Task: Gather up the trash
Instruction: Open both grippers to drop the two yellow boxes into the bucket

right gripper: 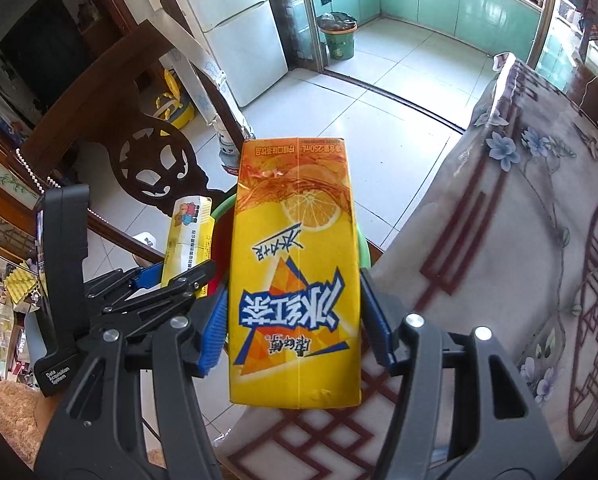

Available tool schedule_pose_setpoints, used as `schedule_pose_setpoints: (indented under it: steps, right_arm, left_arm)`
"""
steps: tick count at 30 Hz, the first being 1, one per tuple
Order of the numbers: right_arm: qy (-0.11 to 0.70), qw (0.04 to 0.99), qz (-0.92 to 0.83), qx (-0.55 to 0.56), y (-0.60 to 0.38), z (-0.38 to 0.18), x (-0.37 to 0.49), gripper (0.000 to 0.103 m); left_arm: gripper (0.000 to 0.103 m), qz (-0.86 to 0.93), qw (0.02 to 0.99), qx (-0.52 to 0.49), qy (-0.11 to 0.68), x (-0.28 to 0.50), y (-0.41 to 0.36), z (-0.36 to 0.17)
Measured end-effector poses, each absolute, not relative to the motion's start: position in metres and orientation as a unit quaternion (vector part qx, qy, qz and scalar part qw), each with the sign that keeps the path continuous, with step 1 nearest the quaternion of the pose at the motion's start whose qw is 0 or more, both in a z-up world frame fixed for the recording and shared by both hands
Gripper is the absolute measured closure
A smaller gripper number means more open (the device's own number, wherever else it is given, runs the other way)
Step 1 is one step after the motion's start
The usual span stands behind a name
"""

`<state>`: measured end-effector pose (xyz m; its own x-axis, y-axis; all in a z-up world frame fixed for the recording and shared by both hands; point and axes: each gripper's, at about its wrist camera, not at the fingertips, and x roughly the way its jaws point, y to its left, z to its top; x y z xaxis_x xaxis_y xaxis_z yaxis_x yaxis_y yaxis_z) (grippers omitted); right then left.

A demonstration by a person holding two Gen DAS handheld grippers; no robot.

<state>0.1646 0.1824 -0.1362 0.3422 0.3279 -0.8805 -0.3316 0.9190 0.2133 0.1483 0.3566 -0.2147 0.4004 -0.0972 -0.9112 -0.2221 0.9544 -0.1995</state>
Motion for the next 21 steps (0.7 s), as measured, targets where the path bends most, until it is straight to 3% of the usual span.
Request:
schedule_pose_setpoints:
  steps: [3,4,5,6,19,21]
  right_arm:
    - [0.534,0.820,0.204,0.003,0.182,-0.136,0.165,0.044]
    - [0.533,0.820,0.207,0.005,0.183,-0.135,0.165,0.036]
    - [0.531,0.822,0.206,0.004,0.182,-0.134,0.165,0.030]
    - [0.528,0.824,0.204,0.003,0.182,-0.133,0.164,0.029]
    - [0.460,0.881,0.112,0.019,0.096,-0.087,0.135,0.009]
    - [0.443,0.891,0.093,0.019,0.074,-0.076,0.126,0.006]
  left_arm:
    - [0.059,0.040,0.822,-0.147,0.549,0.151,0.357,-0.216]
    - [0.052,0.042,0.821,-0.145,0.551,0.151,0.357,-0.216]
    - [0.032,0.046,0.820,-0.142,0.552,0.152,0.356,-0.216]
    - [0.025,0.049,0.823,-0.142,0.548,0.152,0.356,-0.214]
    - [0.024,-0.024,0.860,-0.113,0.498,0.145,0.284,-0.168]
    - [0.020,-0.040,0.867,-0.108,0.486,0.141,0.265,-0.156]
